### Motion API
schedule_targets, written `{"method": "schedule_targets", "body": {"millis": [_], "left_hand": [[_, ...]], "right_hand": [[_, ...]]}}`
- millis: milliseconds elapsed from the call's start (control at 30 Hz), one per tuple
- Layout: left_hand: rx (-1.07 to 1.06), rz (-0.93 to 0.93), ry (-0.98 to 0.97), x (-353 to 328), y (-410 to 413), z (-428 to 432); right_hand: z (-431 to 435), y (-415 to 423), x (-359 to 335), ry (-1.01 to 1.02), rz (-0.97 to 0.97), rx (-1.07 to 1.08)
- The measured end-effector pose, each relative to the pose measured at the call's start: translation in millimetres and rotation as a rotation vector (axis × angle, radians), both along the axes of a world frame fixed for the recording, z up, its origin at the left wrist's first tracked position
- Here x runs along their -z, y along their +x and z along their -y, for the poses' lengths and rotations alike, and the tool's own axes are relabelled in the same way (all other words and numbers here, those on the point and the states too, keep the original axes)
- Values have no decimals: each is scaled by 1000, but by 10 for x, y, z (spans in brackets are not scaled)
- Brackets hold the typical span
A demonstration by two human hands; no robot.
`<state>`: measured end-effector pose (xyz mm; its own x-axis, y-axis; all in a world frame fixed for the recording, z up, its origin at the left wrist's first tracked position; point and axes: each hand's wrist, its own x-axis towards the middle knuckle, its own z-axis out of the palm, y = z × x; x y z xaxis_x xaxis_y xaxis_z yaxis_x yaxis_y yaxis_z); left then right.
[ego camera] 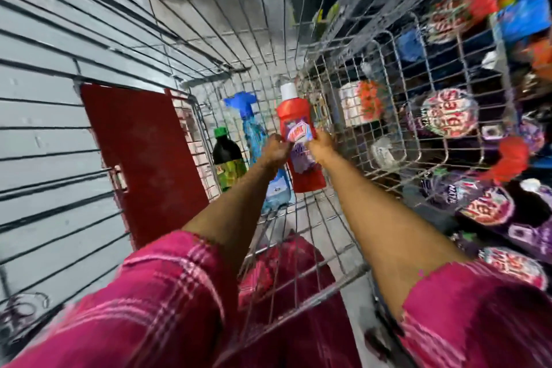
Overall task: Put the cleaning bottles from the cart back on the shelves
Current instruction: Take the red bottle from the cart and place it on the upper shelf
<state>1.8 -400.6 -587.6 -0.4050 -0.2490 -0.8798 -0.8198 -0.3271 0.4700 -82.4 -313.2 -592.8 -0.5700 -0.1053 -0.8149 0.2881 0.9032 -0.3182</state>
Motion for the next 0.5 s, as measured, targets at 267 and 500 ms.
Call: {"method": "schedule_targets", "body": {"millis": [267,500], "left_hand": [[-76,38,-35,235,-155,-84],[-191,-284,-2,-442,-163,-43]], "right_hand": [[-51,-14,224,-30,24,256],[-76,-226,-691,-224,-36,205]]}}
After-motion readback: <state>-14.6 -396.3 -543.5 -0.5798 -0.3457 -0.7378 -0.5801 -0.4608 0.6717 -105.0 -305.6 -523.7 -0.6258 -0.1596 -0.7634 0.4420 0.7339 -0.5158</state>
